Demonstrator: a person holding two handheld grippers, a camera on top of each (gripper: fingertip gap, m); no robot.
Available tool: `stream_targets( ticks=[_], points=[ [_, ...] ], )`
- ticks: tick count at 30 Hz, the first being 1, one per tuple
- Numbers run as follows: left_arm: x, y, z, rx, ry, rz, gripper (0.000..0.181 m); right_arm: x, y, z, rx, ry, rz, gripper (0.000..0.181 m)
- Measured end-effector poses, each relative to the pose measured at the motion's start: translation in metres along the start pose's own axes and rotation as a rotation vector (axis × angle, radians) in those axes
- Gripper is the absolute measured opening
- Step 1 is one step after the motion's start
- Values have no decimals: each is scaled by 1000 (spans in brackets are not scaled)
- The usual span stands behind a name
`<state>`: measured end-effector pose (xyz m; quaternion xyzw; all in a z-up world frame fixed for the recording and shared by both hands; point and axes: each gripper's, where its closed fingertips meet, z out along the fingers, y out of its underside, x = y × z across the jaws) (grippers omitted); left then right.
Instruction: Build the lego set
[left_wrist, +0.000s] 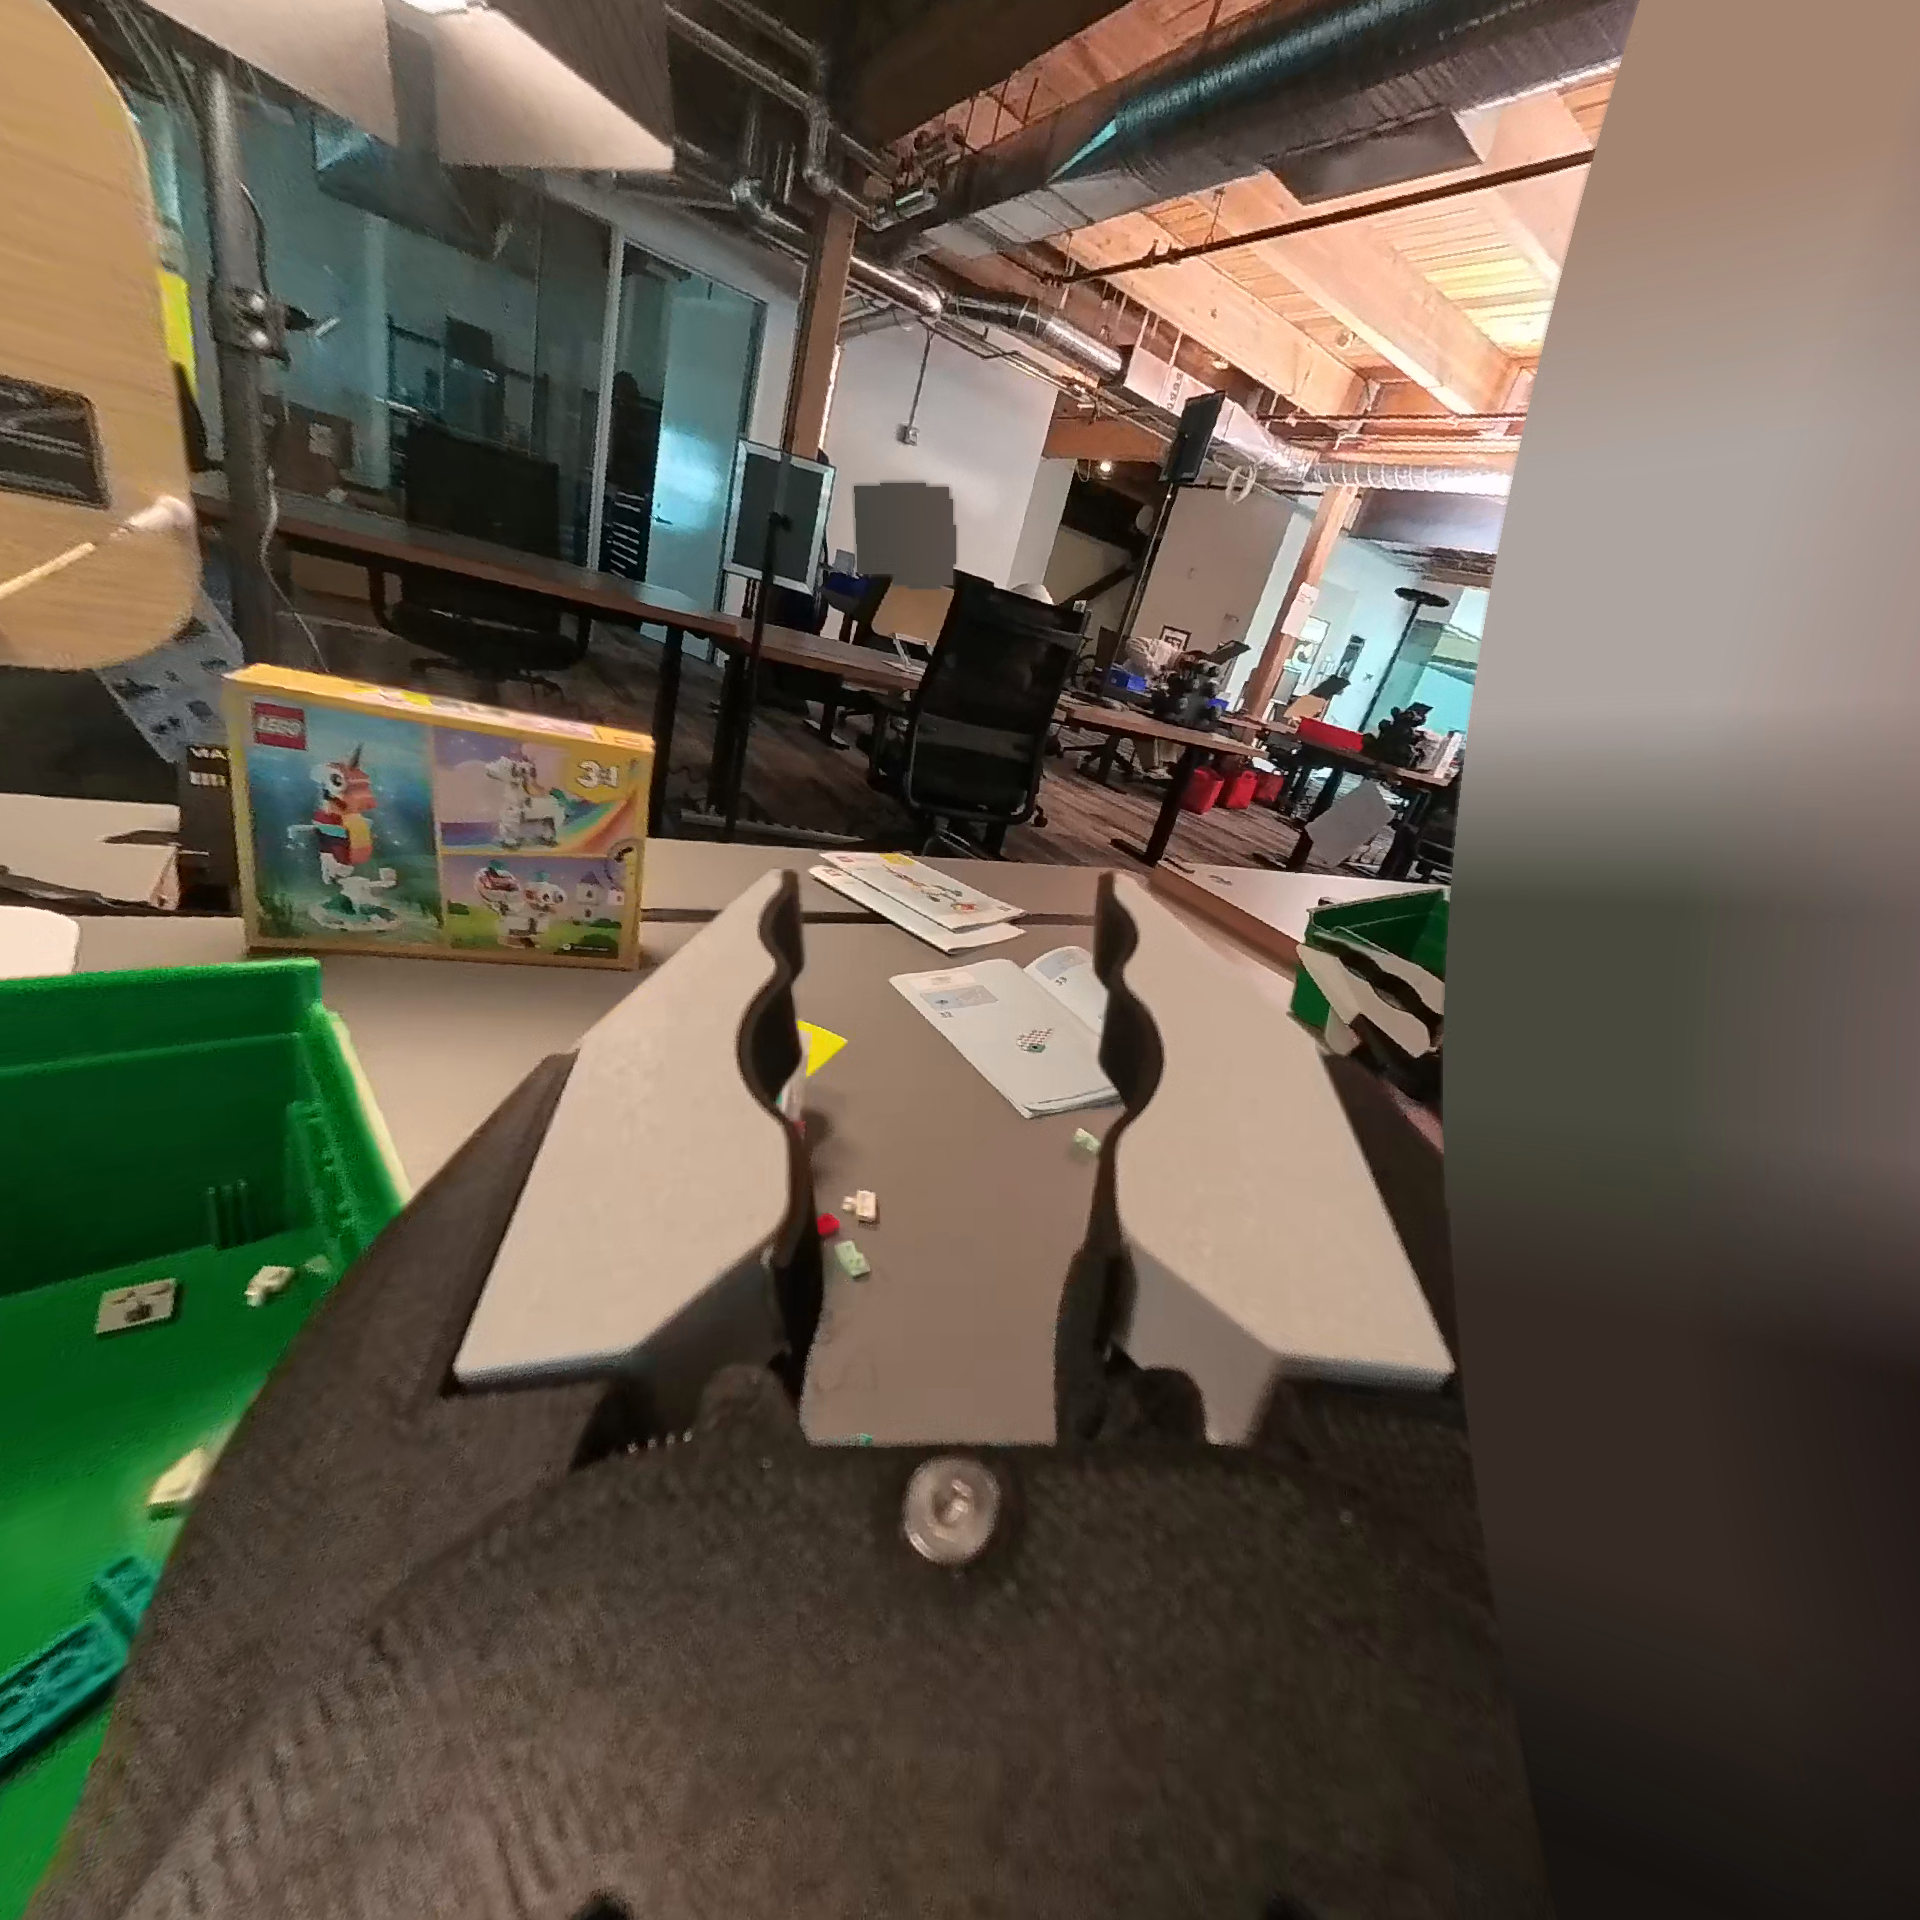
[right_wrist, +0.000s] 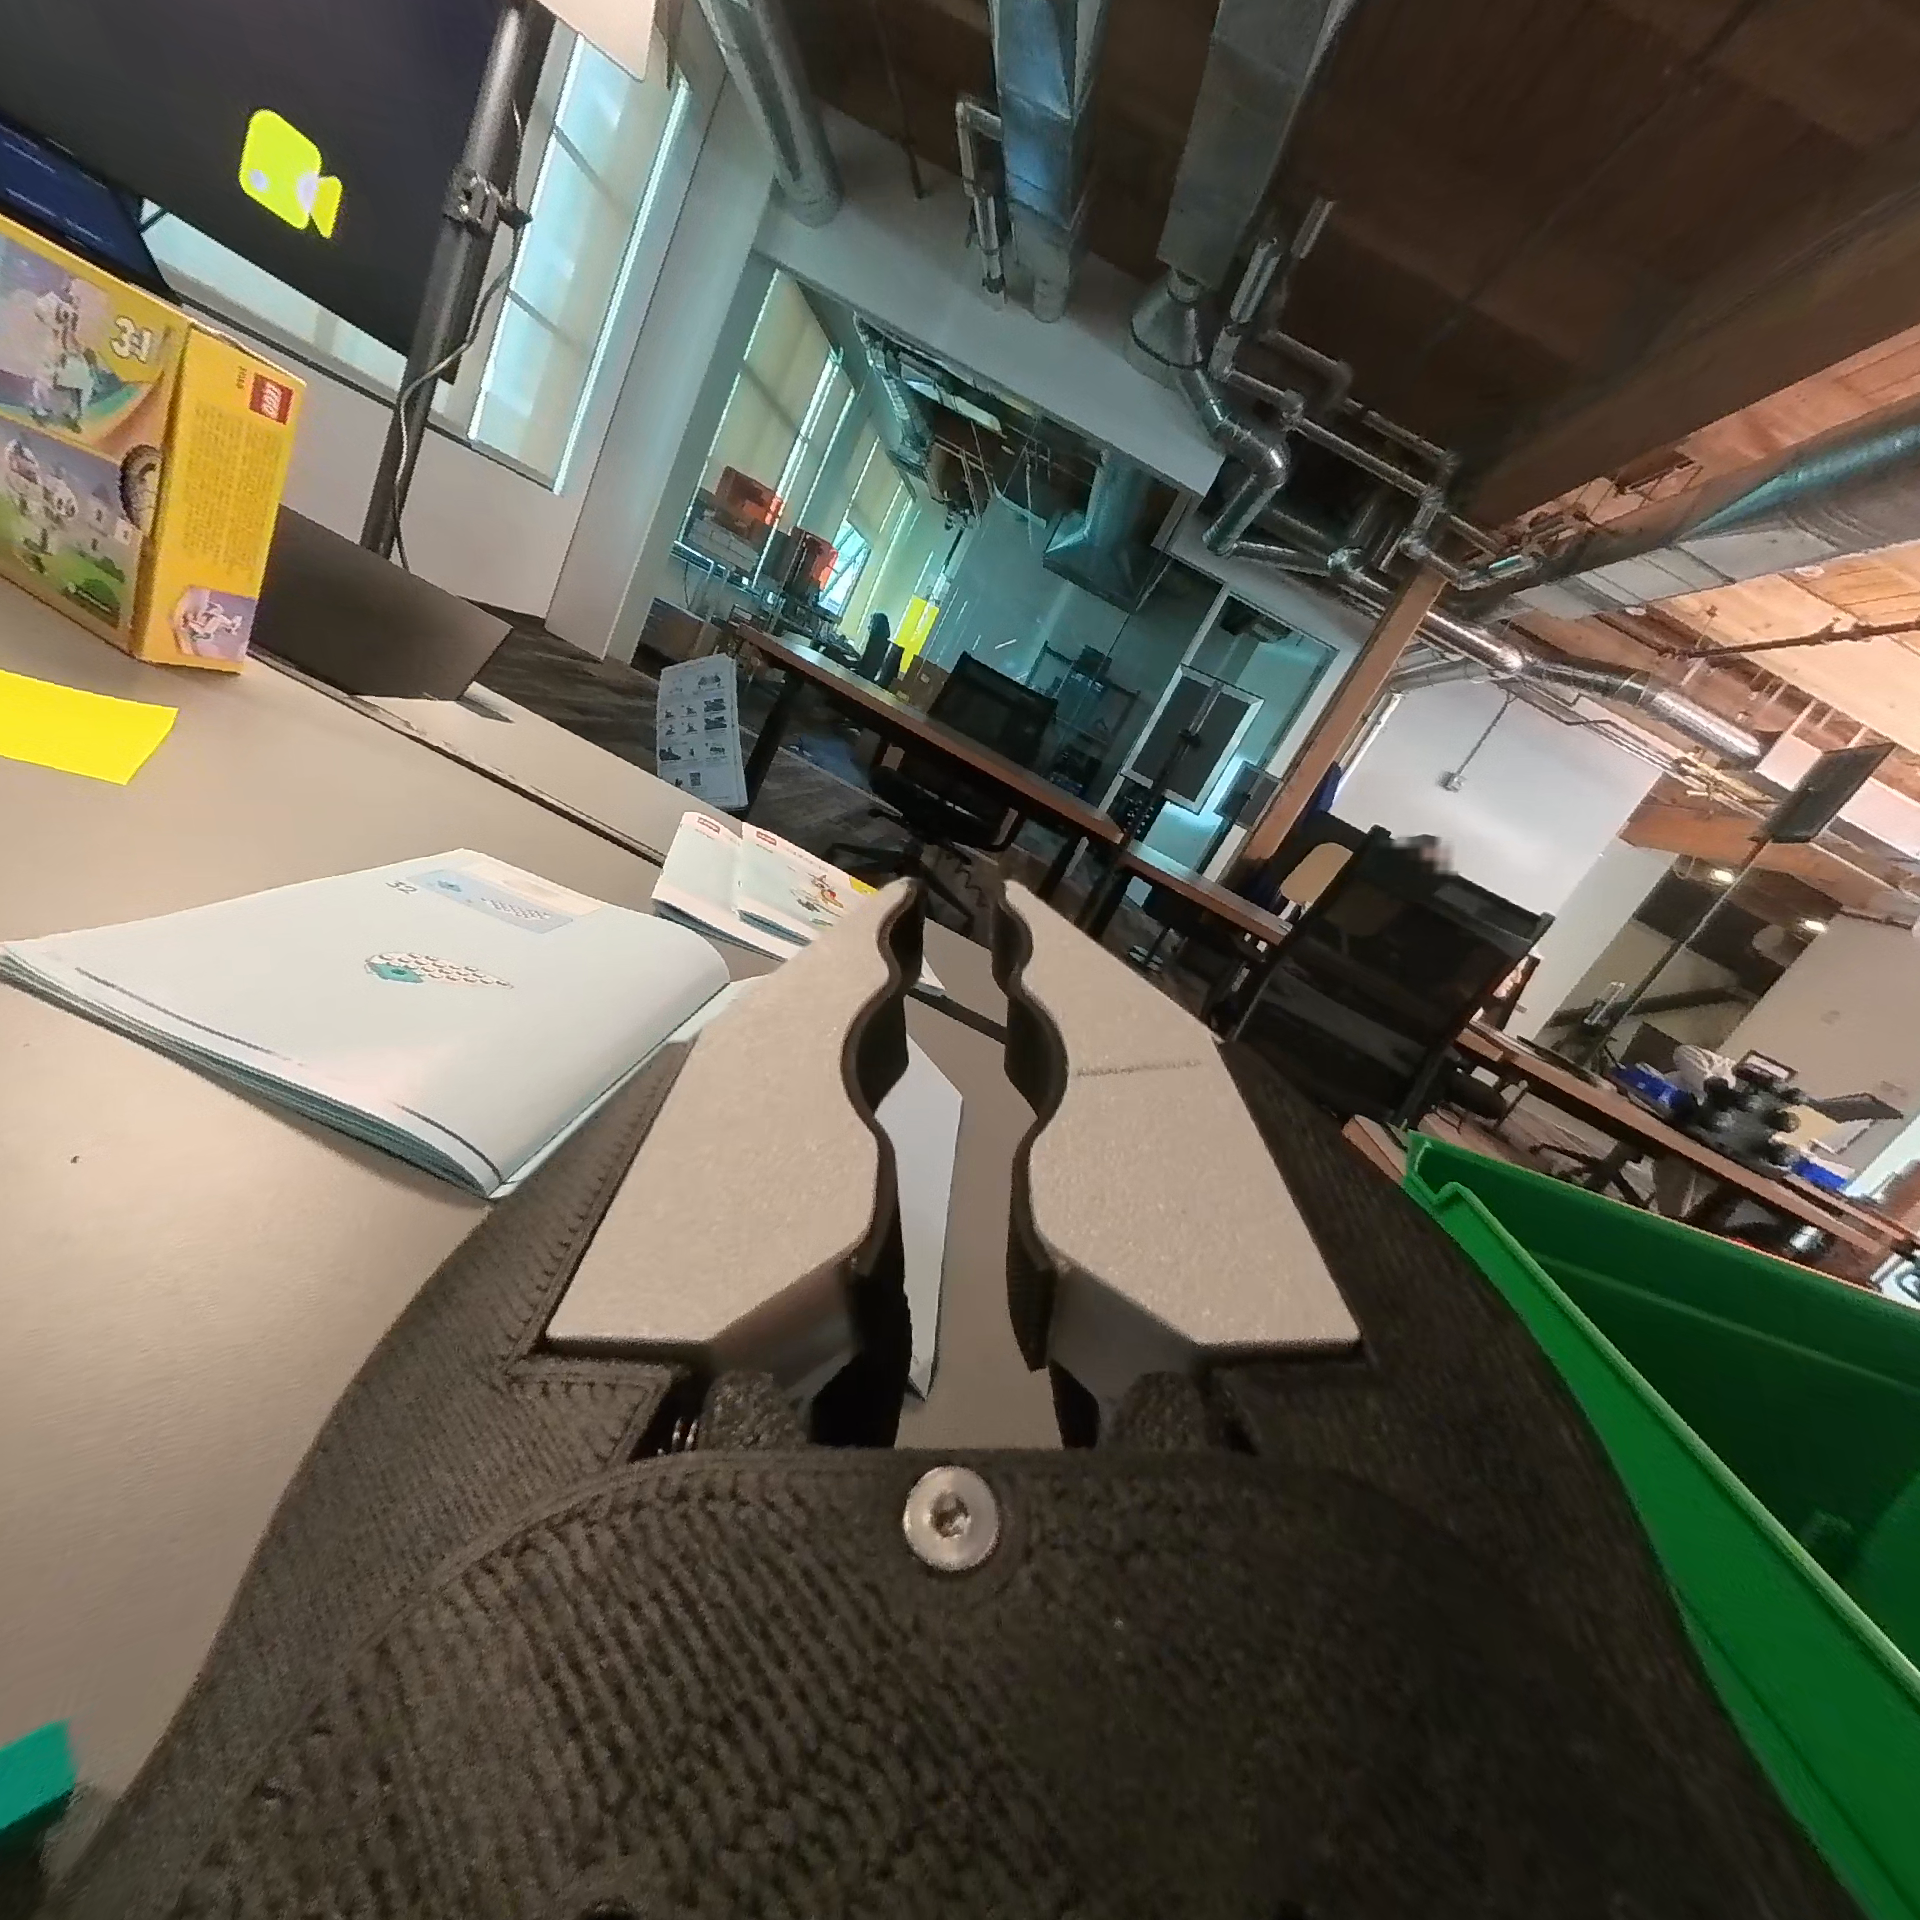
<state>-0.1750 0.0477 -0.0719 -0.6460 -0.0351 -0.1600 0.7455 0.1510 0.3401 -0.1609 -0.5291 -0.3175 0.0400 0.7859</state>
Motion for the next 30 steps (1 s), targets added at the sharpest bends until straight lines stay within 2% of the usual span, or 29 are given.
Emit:
stream_targets(
  ticks=[6,12,15,18,20,24,27,30],
  points=[
    [-16,-19,-15,45,-64,54,56,-2,2,1,-15,-4,-23,10],
    [-33,-26,-26,89,-118,59,55,-3,4,1,-35,-6,-14,10],
    [-45,-26,-24,83,-163,83,53,-17,30,4,-209,-127,52,0],
    [-59,-23,-14,46,-200,94,52,-42,59,7,-416,-335,85,0],
    [-68,-20,-6,25,-210,62,52,-52,70,9,-505,-413,149,0],
    [-94,-19,1,38,-286,-9,51,-62,90,11,-650,-485,201,0],
    [-112,-9,7,20,-348,-49,50,-70,106,7,-757,-525,171,0],
    [-121,0,16,-14,-364,-89,50,-72,108,6,-774,-521,151,0]
  ],
)
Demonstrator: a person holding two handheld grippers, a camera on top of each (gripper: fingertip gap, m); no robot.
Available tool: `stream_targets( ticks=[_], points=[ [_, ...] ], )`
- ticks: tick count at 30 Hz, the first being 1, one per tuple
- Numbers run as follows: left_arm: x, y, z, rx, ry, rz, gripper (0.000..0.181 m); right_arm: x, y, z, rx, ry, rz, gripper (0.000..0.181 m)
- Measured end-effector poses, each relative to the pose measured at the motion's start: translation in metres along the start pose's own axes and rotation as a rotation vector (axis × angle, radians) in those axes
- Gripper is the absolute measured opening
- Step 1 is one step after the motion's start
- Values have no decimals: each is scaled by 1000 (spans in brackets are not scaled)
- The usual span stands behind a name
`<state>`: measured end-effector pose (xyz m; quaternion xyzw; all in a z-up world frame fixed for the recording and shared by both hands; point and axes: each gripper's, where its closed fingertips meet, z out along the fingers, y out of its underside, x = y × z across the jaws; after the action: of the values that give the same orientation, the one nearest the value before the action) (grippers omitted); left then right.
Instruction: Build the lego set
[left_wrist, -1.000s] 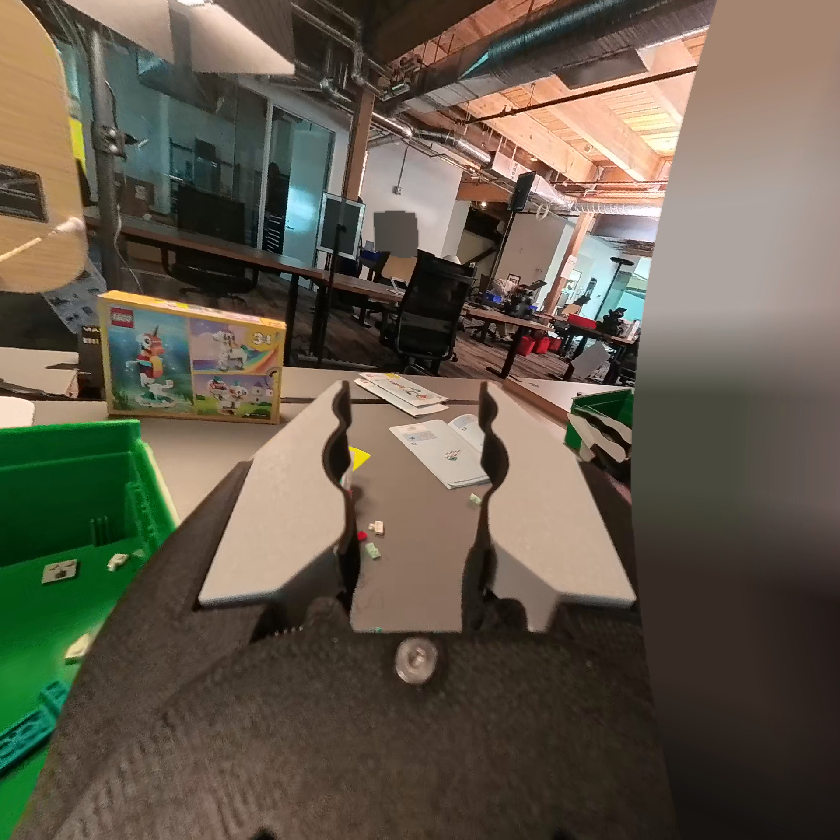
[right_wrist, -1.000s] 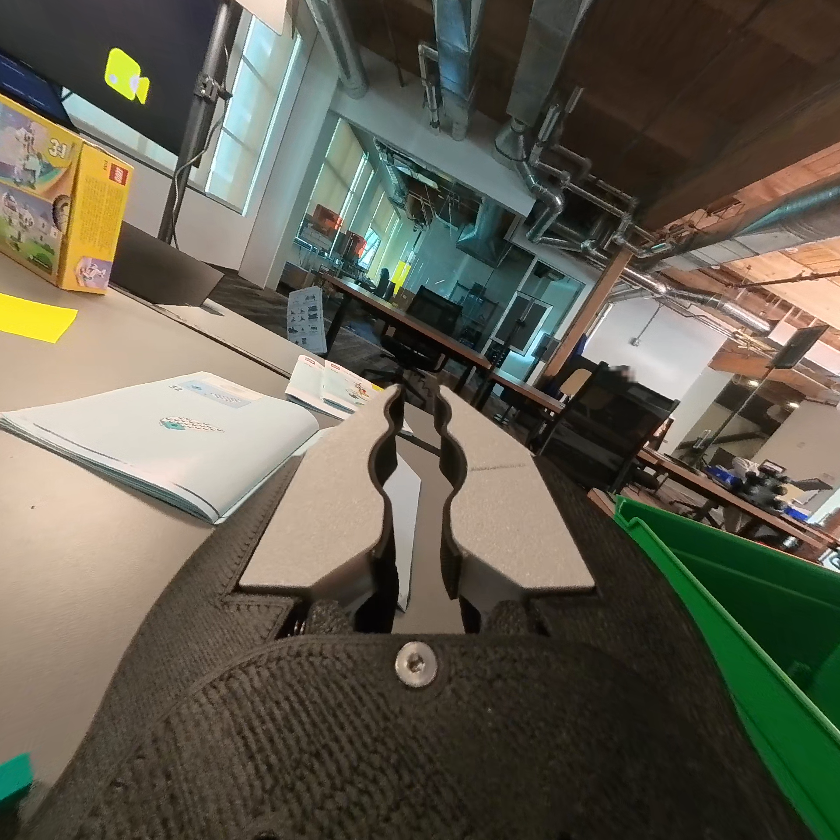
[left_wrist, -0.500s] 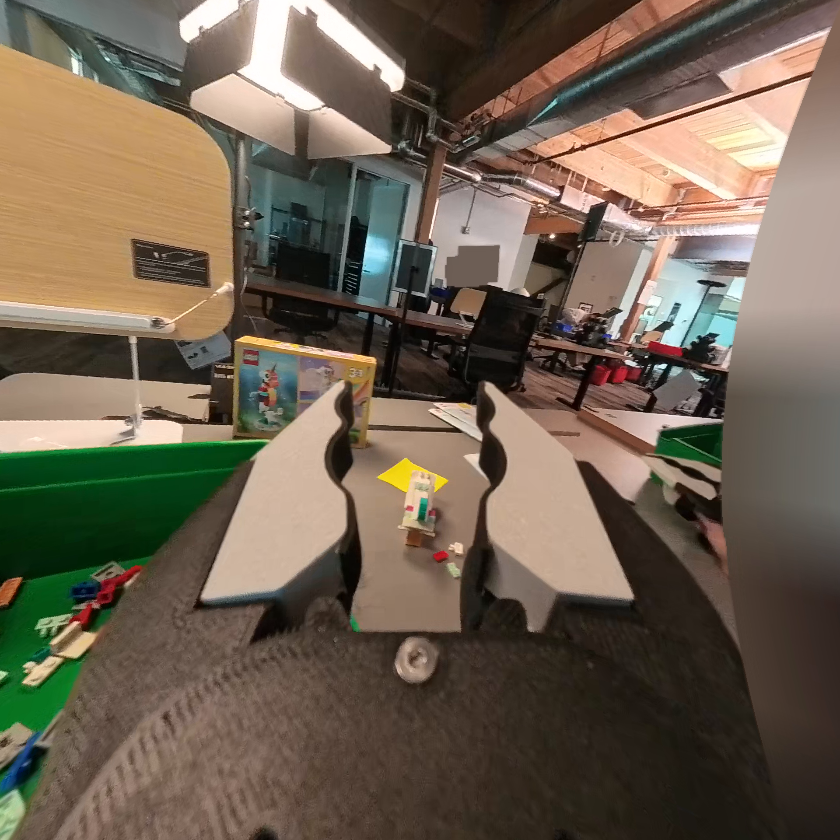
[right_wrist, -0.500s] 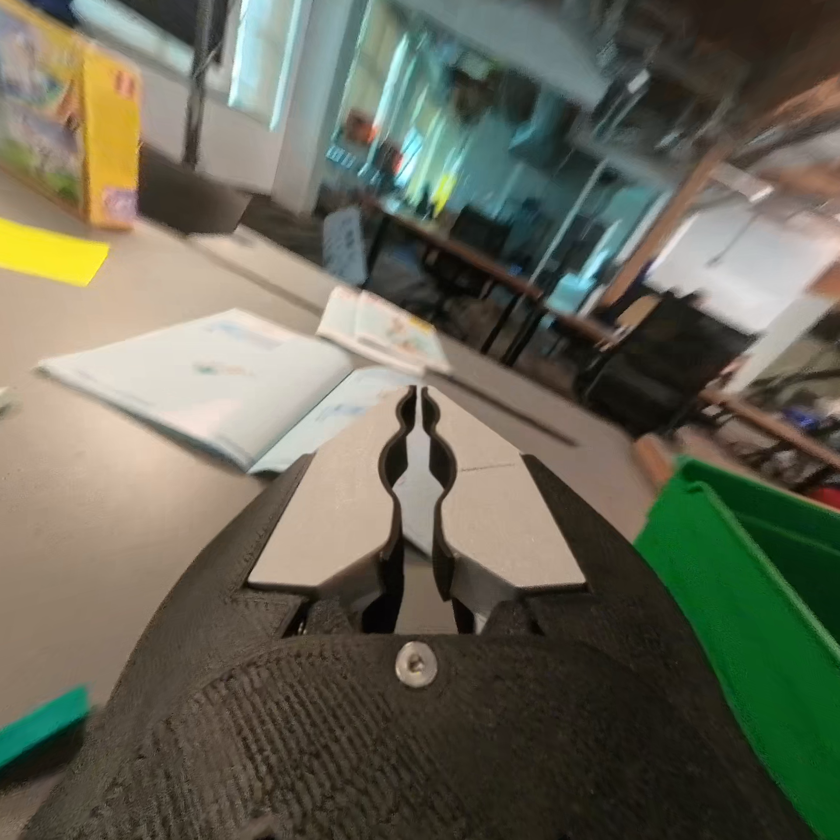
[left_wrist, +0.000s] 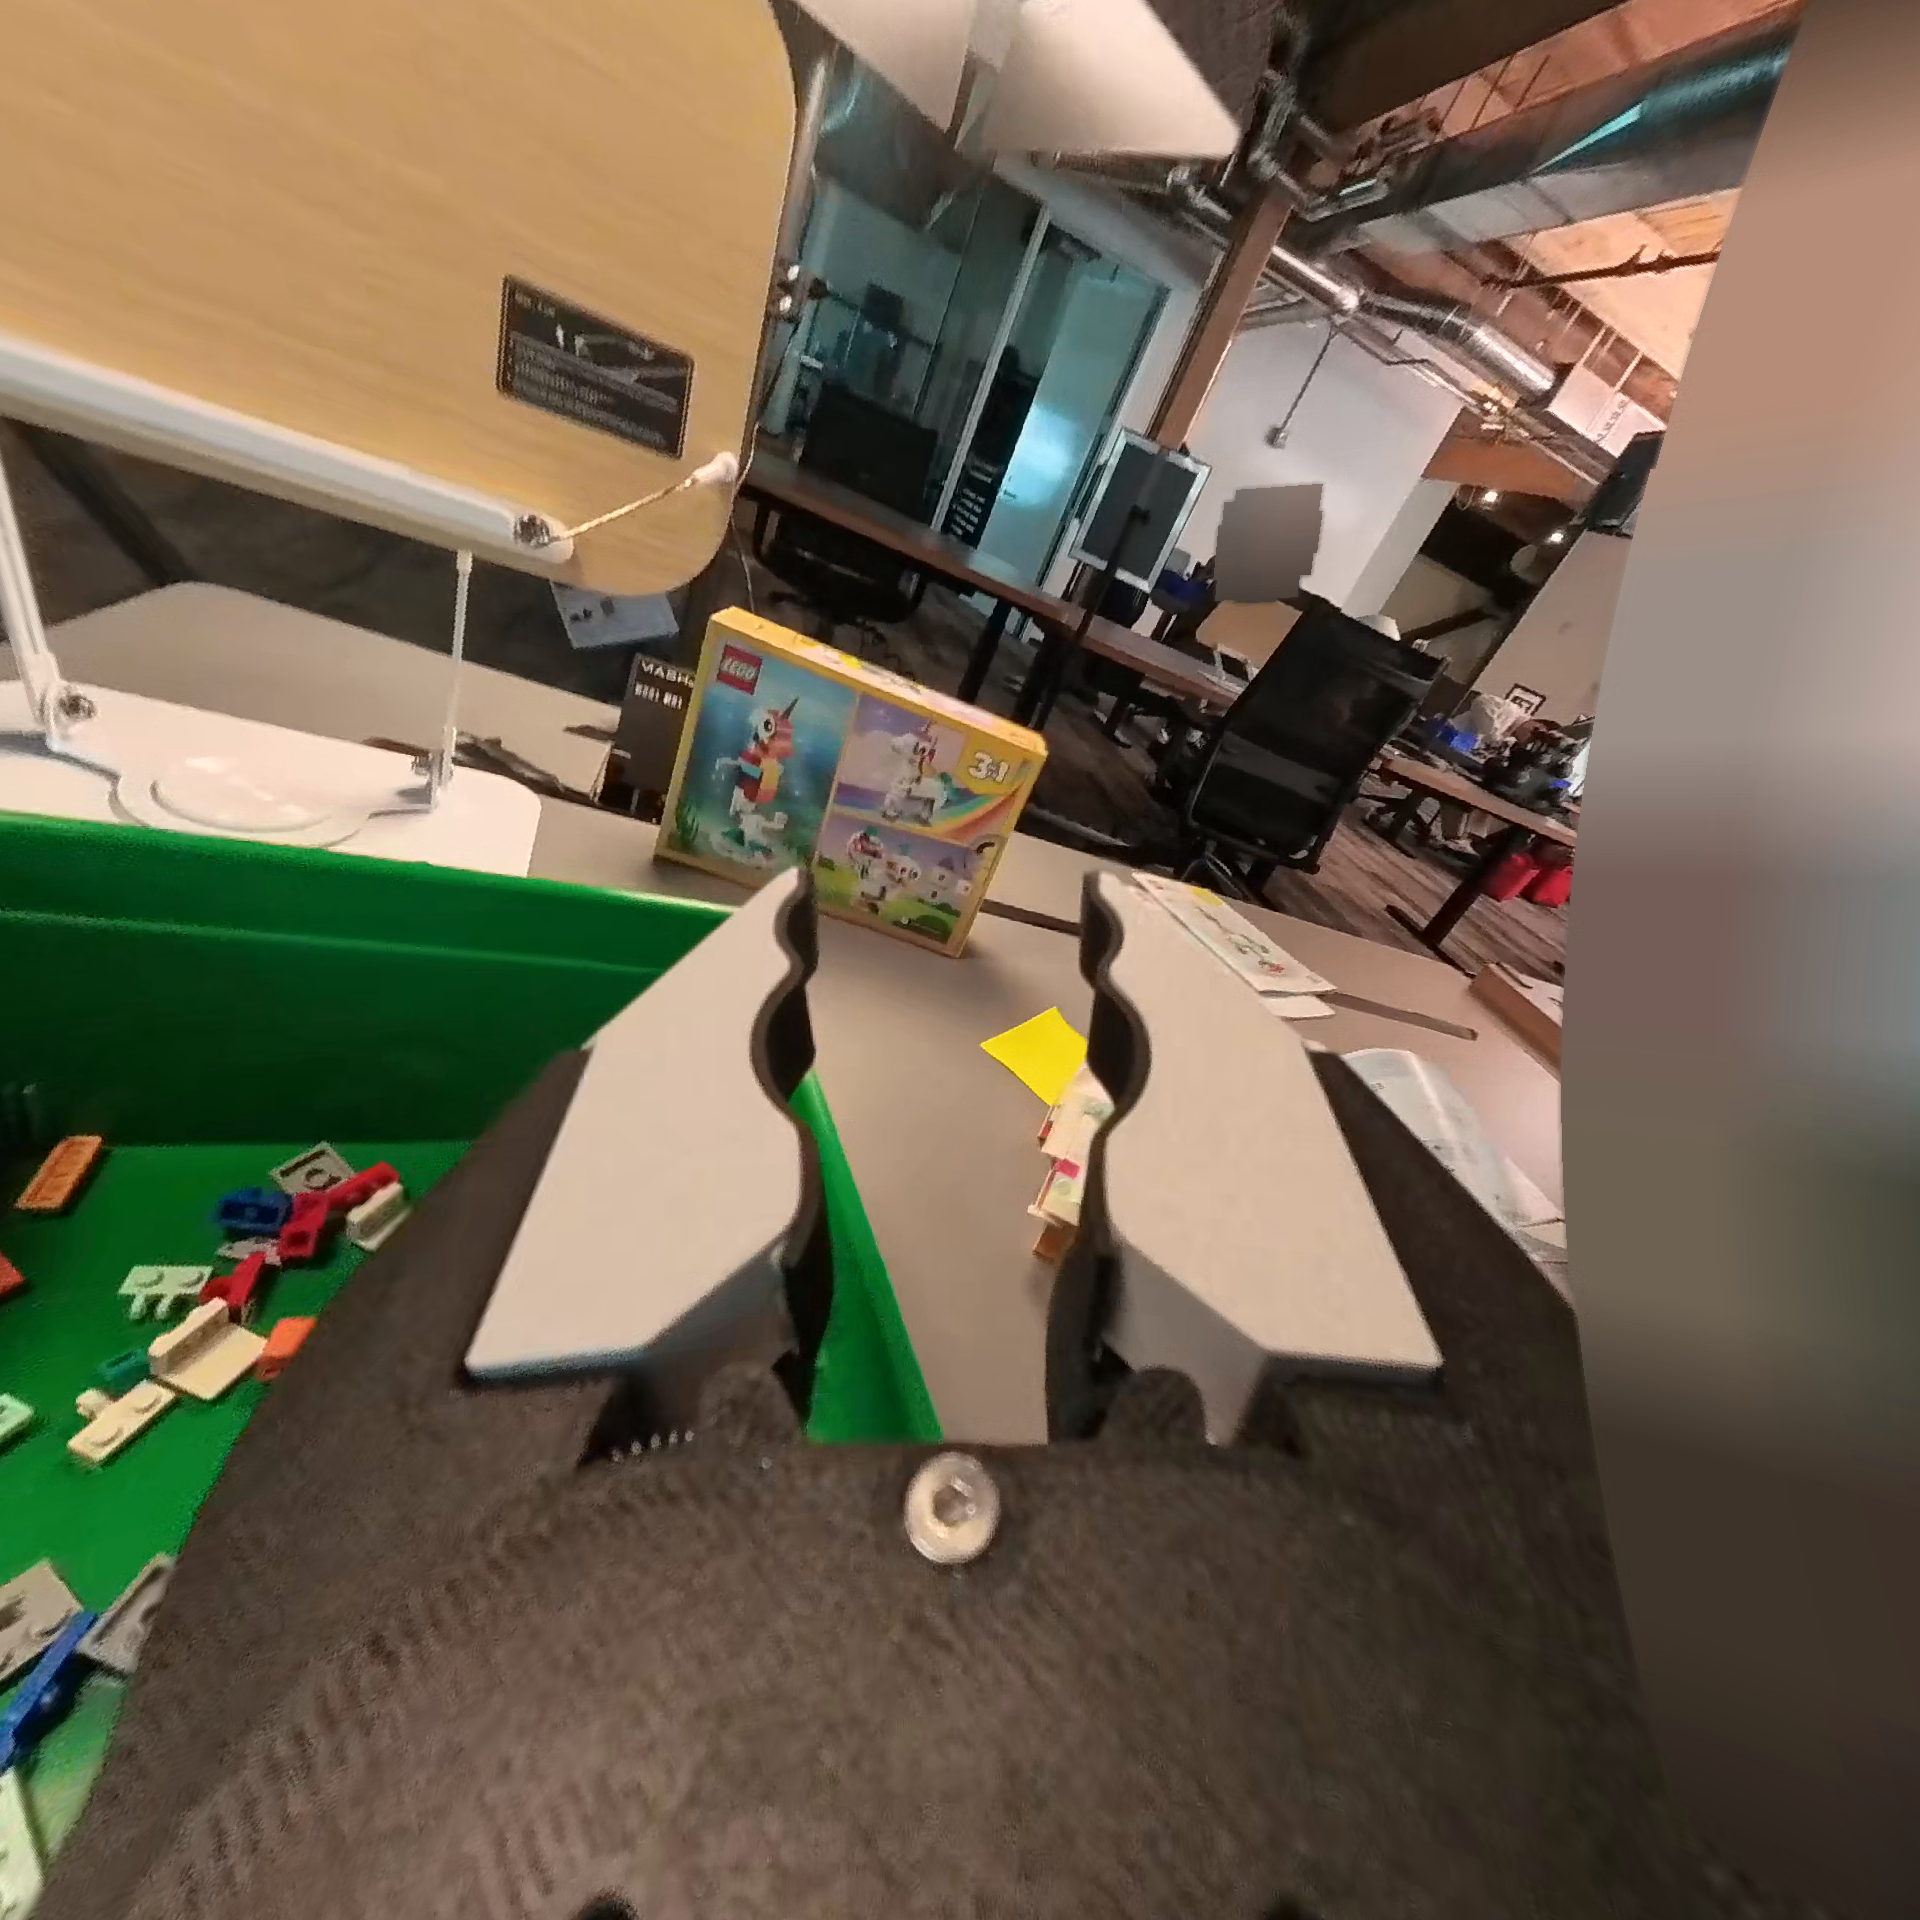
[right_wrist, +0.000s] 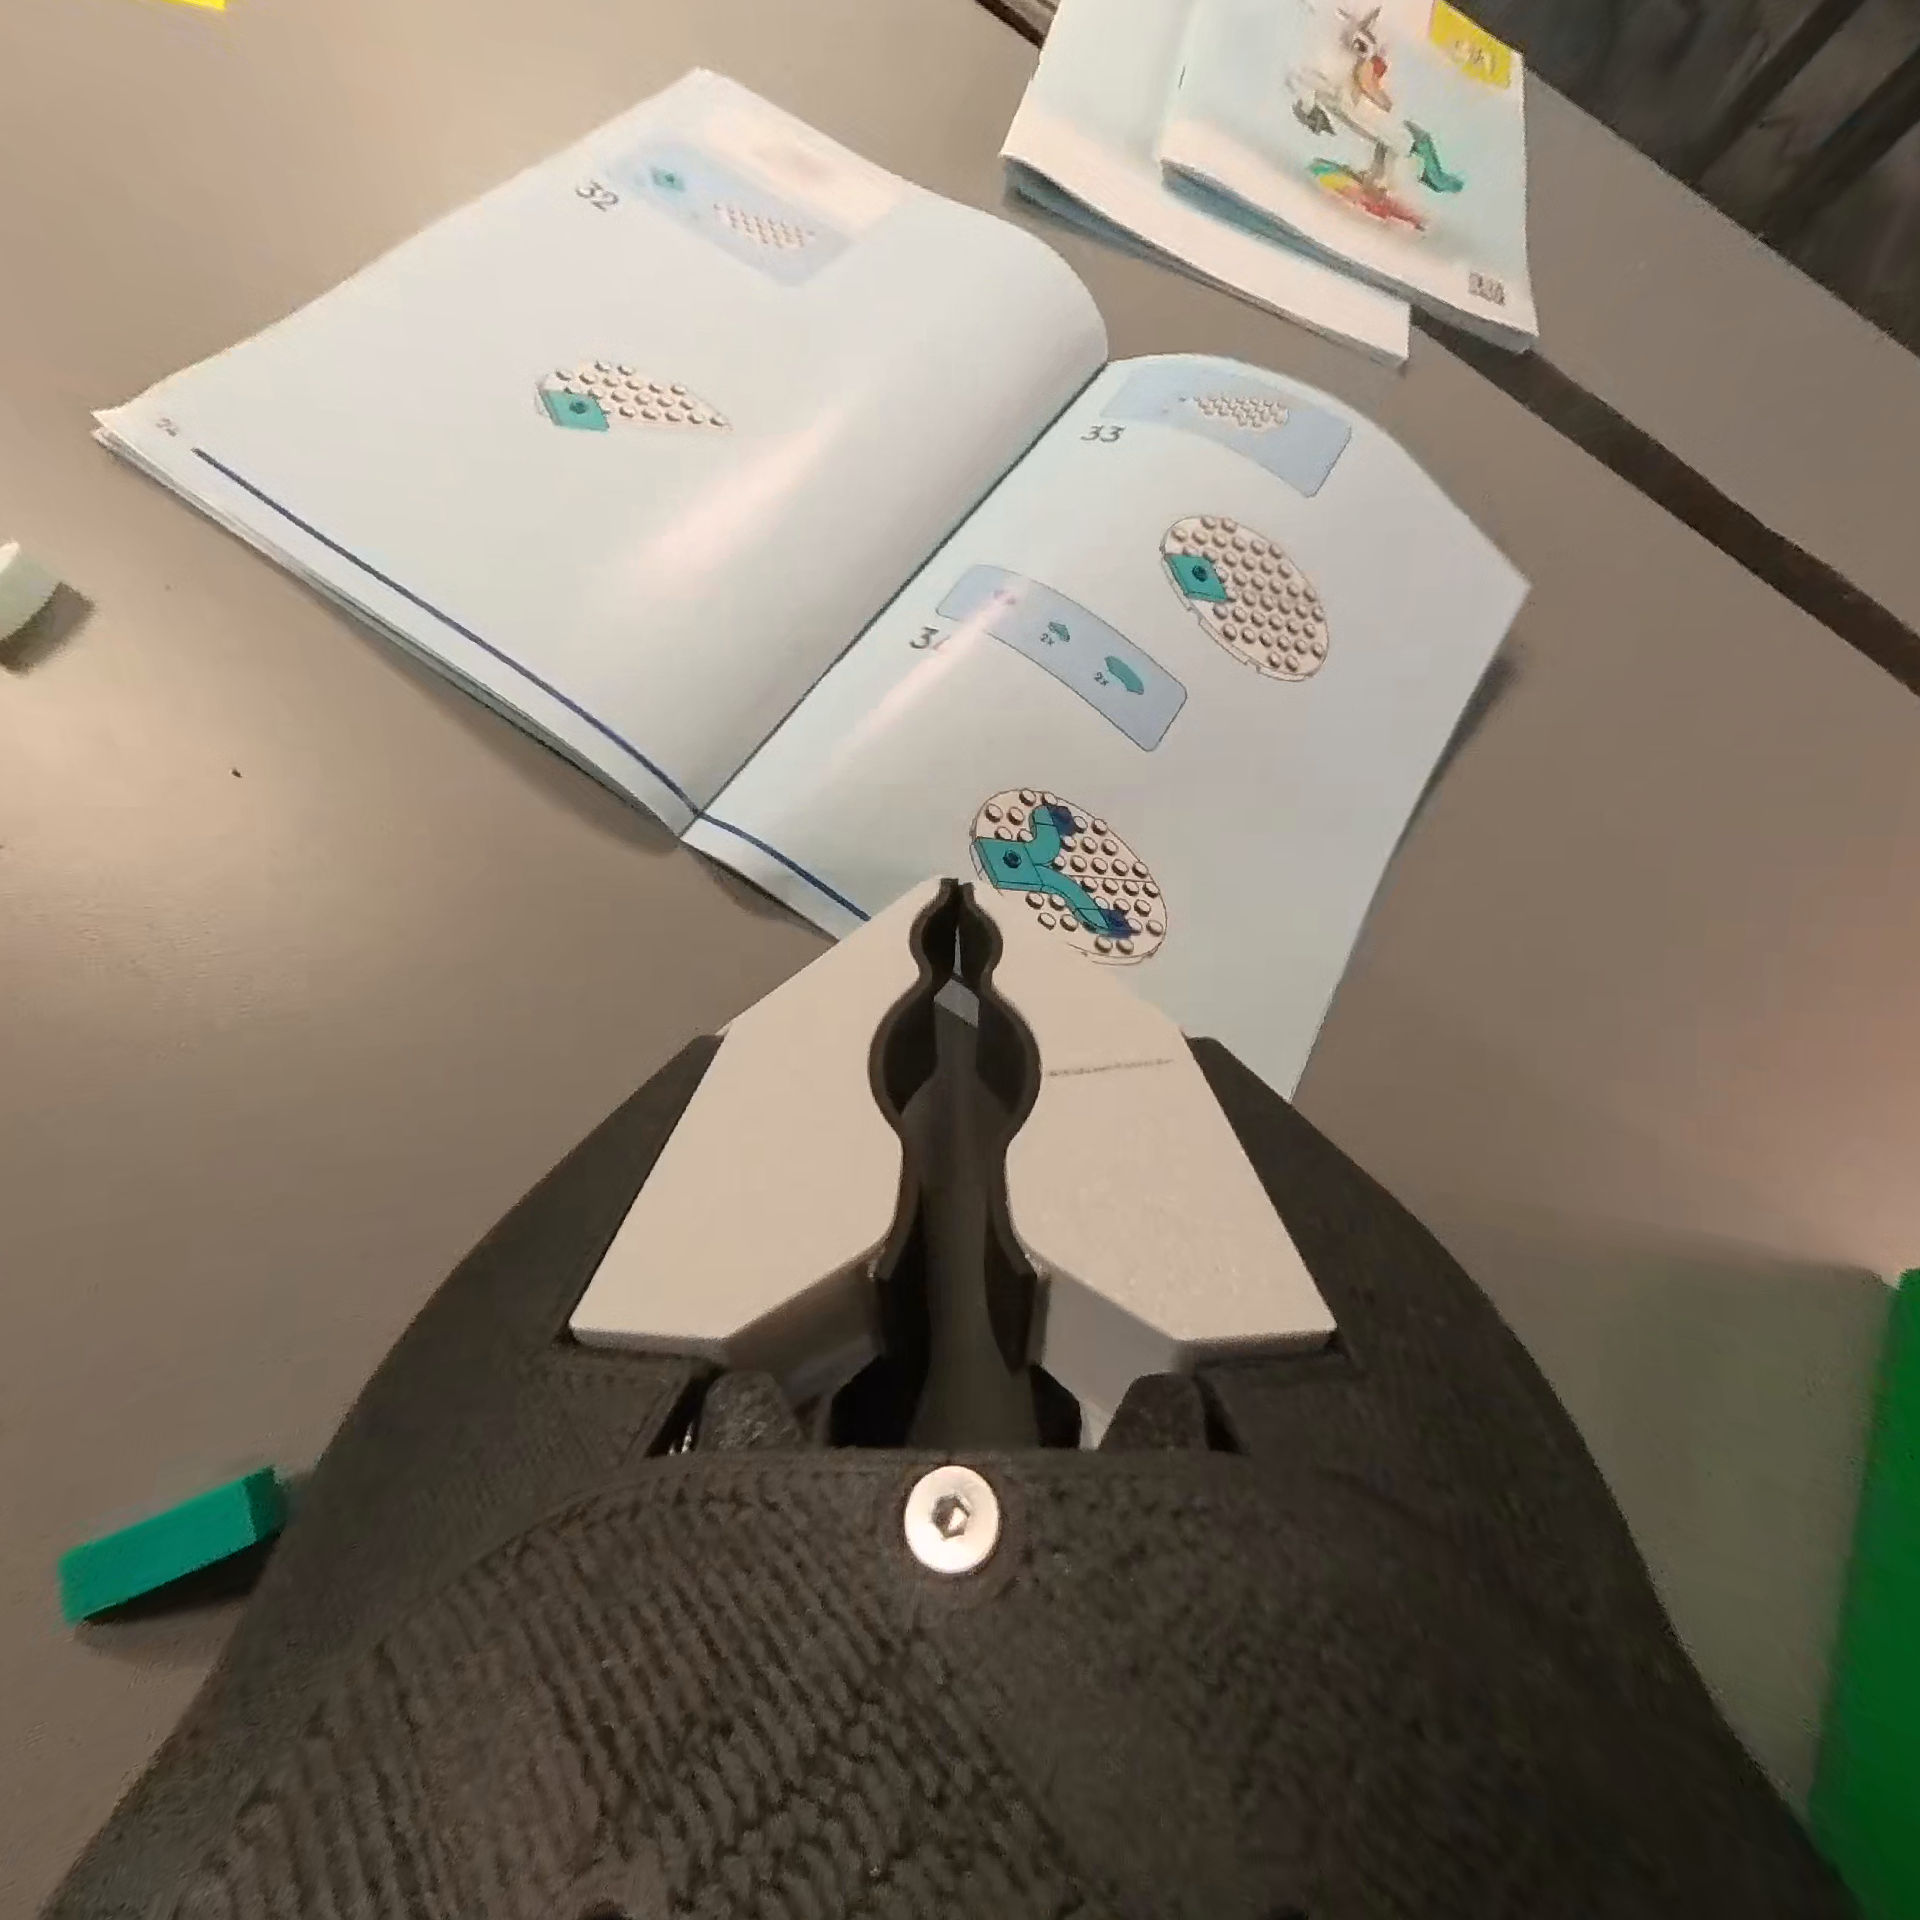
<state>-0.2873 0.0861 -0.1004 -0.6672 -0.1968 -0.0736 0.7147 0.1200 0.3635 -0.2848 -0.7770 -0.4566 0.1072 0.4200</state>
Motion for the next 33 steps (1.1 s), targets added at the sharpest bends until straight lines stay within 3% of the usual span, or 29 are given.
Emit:
stream_targets(
  ticks=[8,13,16,19,23,27,33],
  points=[
    [-1,36,15,-126,-19,26,52,-1,1,-1,-5,-25,31,0],
    [1,27,13,-103,-1,38,51,0,1,-1,-4,-24,36,0],
    [3,0,5,-23,10,64,49,-8,-2,-4,24,-57,-15,7],
    [-2,-33,-17,64,-24,110,42,-1,-25,-19,216,76,-152,16],
    [-46,-66,-65,73,-259,196,21,12,-63,-60,588,350,-328,16],
    [-74,-62,-89,-108,-280,218,26,28,-66,-78,650,480,-315,19],
    [-85,-1,-81,-519,-66,192,37,50,-58,-96,633,636,-273,17]
  ],
)
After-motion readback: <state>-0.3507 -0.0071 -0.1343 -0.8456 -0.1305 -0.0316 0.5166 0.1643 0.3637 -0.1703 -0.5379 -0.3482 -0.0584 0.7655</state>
